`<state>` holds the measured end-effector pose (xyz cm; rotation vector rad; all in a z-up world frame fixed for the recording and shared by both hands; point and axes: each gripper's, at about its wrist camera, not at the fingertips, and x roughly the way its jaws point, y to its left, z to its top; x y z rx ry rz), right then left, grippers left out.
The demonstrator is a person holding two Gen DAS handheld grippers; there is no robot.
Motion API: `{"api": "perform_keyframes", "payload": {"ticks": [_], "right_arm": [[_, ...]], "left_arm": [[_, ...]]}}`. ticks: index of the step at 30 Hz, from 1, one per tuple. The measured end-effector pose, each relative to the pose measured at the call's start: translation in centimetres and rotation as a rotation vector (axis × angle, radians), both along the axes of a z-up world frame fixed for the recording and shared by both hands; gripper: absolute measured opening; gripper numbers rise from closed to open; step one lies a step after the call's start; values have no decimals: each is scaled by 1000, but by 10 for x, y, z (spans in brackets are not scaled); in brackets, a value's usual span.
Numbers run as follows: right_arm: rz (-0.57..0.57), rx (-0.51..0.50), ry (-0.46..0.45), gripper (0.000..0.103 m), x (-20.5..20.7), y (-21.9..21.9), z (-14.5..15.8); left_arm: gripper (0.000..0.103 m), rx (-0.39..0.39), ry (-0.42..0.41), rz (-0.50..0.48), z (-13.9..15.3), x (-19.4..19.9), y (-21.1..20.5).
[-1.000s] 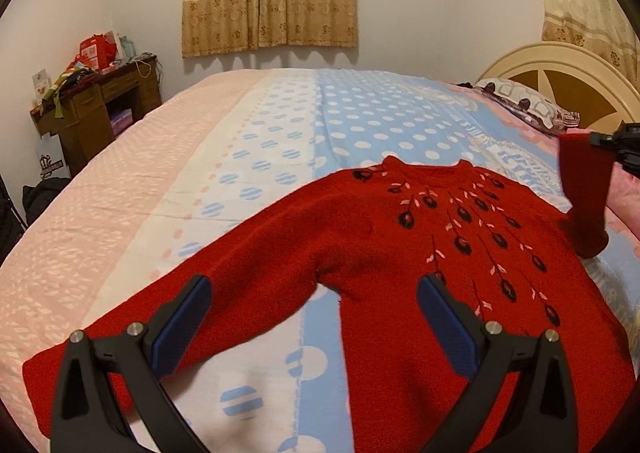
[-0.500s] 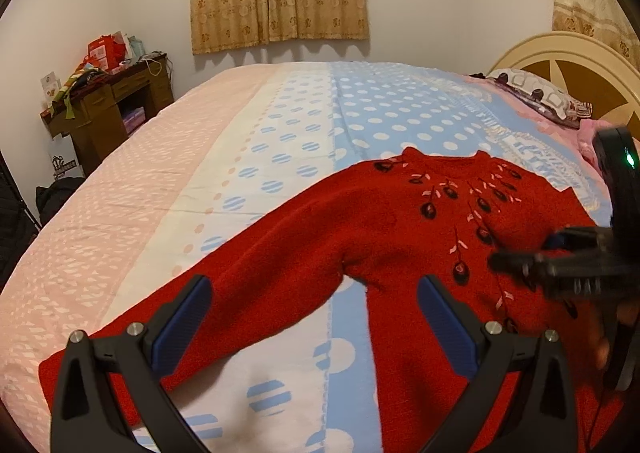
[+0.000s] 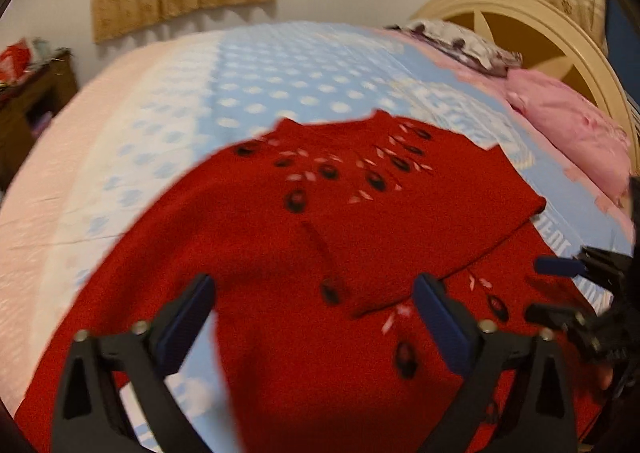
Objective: Fold small clothes
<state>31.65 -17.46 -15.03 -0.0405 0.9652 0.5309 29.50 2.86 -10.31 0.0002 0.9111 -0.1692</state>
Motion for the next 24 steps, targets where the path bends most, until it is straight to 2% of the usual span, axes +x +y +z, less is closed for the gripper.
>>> {"api": "perform_keyframes", "payload": {"ticks": [4, 7, 9, 11, 12, 13, 17, 20, 24], "right_arm": [[19, -39, -98, 69, -21, 5, 1], [62, -74, -140, 69, -32, 11, -2], [82, -95, -153, 69, -35, 16, -4], [81, -100, -163, 69, -37, 16, -3], [80, -101, -163, 69, -38, 15, -4], [76, -102, -161, 69, -38, 15, -5], [47, -91, -140, 70, -36, 8, -9], [24, -76, -129, 73, -34, 3, -10], [11, -76, -101, 75, -31, 2, -15]], "left_arm": [[67, -40, 69, 2, -19, 22, -14], [62, -57, 106, 4, -28, 32, -18], [54, -63, 132, 6, -34, 35, -21], [41, -79, 172, -18, -42, 38, -26], [35, -58, 173, -17, -44, 39, -28], [13, -47, 147, -11, -42, 37, -29], [9, -77, 100, -38, -25, 32, -25], [9, -56, 20, -43, -2, 23, -16], [9, -42, -42, -19, 19, 18, 3]]}}
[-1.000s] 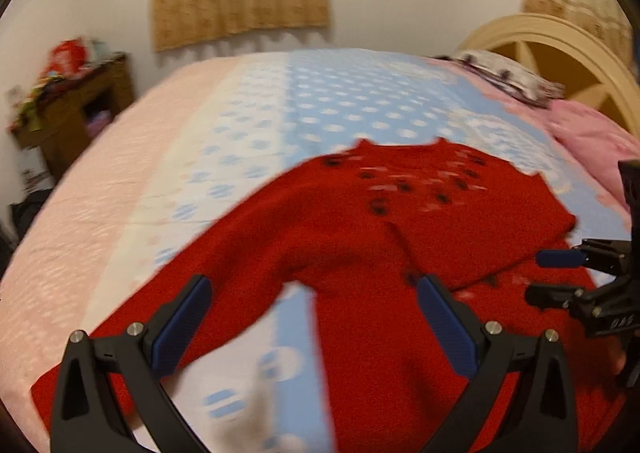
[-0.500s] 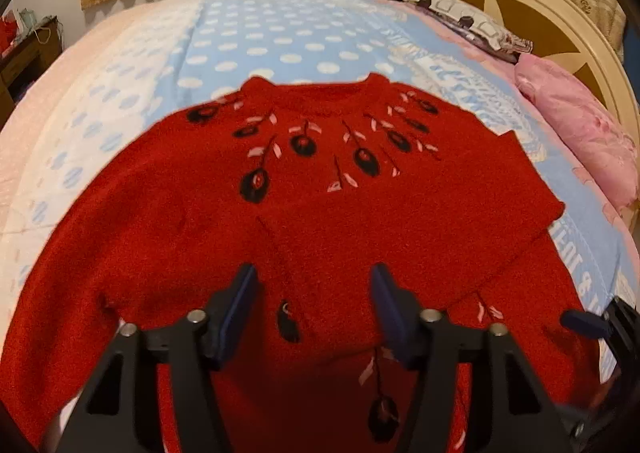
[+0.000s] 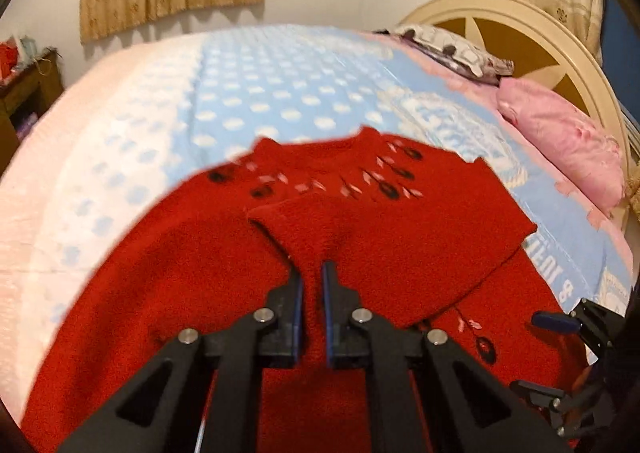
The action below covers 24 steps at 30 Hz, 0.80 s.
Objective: Fold small clothes
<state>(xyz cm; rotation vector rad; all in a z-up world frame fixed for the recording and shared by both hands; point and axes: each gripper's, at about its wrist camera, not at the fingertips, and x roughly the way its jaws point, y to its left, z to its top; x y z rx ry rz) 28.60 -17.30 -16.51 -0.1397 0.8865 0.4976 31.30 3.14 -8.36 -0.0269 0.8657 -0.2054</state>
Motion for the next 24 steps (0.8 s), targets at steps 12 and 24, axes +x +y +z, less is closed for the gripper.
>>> {"api": "perform_keyframes", "payload": {"ticks": [12, 24], "right_arm": [[11, -30, 9, 75, 0, 6, -5], [41, -20, 81, 75, 2, 4, -5]], "left_arm": [[9, 10, 27, 121, -21, -2, 53], [8, -16, 72, 171, -57, -16, 68]]}}
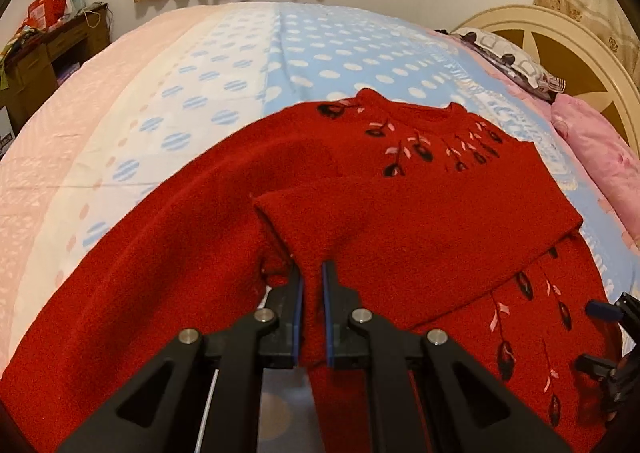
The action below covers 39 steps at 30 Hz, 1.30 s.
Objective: Fold small clothes
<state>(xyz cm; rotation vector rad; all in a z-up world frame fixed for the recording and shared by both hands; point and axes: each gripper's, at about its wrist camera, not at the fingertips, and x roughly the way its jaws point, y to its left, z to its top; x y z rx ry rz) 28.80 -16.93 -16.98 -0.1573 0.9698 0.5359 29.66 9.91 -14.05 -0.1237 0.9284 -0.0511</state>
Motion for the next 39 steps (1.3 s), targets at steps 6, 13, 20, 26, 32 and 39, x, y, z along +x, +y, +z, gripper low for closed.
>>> {"api": "perform_keyframes", "payload": {"ticks": [6, 13, 20, 26, 32, 39], "right_arm": [[-11, -47, -6, 75, 10, -19, 23], [-76, -42, -69, 75, 49, -42, 56], [-144, 33, -42, 75, 111, -42, 41], [-182, -5, 75, 75, 134, -36, -17], [-121, -33, 18, 76, 123, -24, 0], [-106, -129, -3, 79, 119, -6, -19]], "left_arm": [[6, -7, -9, 4, 0, -8, 7], [6, -37, 1, 28, -6, -9, 15], [5, -42, -6, 24, -2, -11, 19], [5, -52, 19, 31, -12, -13, 22], [13, -50, 6, 51, -11, -13, 23], [50, -14, -22, 65, 0, -41, 7]]}}
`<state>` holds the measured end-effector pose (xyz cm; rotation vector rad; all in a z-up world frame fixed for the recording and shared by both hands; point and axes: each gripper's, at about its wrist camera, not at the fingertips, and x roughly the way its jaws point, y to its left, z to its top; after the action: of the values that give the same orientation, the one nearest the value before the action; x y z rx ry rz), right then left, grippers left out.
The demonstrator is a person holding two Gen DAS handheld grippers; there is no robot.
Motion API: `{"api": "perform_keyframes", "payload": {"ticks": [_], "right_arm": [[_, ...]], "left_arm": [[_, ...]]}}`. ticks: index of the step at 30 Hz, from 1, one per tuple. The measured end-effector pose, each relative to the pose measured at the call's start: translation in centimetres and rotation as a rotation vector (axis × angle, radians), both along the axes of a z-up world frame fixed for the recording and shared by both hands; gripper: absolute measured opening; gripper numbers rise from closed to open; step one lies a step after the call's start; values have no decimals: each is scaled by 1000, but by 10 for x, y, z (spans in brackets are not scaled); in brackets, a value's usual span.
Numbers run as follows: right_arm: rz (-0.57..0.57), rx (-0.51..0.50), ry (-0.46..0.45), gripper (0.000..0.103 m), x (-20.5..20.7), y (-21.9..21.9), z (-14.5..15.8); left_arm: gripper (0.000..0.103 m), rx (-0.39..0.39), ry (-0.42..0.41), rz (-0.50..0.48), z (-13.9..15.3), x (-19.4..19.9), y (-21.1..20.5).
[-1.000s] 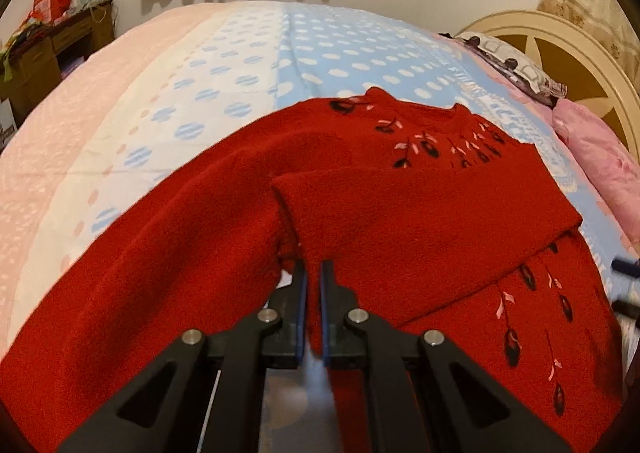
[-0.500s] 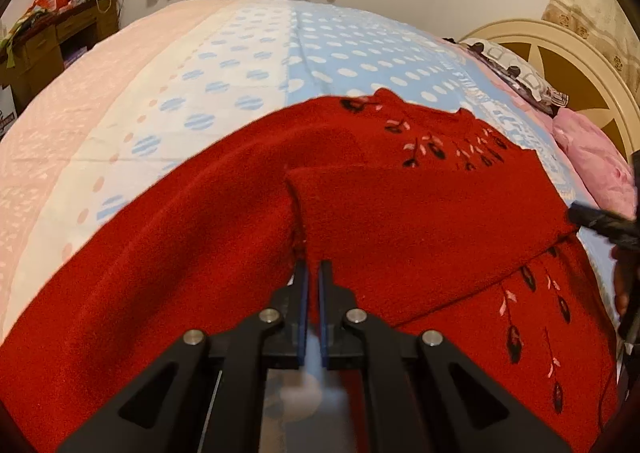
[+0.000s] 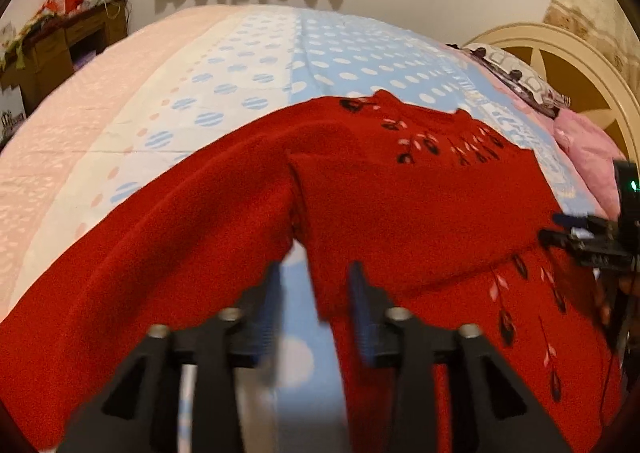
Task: Fold small clothes
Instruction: 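Move the left gripper to the other sleeve cuff and grasp it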
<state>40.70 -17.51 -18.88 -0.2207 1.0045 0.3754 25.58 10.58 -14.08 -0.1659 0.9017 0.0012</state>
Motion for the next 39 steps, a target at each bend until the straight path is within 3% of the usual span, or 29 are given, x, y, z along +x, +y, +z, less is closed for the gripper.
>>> {"api": "perform_keyframes", "payload": {"ticks": [2, 7, 10, 14, 19, 23, 25, 28, 31, 34, 36, 39], "right_arm": [[-2, -6, -6, 79, -3, 3, 4], [3, -41, -7, 82, -2, 7, -2], [-23, -70, -4, 82, -4, 17, 10], [73, -23, -14, 82, -8, 61, 25], [167, -65, 36, 82, -10, 121, -2], [199, -76, -7, 82, -23, 137, 6], [237, -62, -23, 82, -30, 145, 14], [287, -39, -38, 82, -38, 159, 19], [324, 14, -38, 82, -45, 170, 19], [352, 6, -43, 82, -46, 181, 8], [347, -47, 19, 82, -39, 187, -10], [338, -44, -20, 82, -43, 185, -10]], "left_arm": [[59, 17, -32, -15, 3, -19, -10], [61, 57, -27, -45, 1, -32, -25], [62, 51, -31, -21, 3, -30, -19], [65, 23, -15, 27, 0, -31, -9], [69, 75, -43, 101, 12, -52, 15], [78, 153, -63, 224, 23, -85, 65], [79, 220, -65, 326, 26, -103, 101], [79, 257, -48, 471, 25, -124, 152], [79, 229, -11, 584, 19, -140, 188], [79, 196, 7, 639, 7, -150, 207], [77, 162, 24, 628, -2, -149, 210], [70, 103, 44, 600, -13, -143, 207]]}}
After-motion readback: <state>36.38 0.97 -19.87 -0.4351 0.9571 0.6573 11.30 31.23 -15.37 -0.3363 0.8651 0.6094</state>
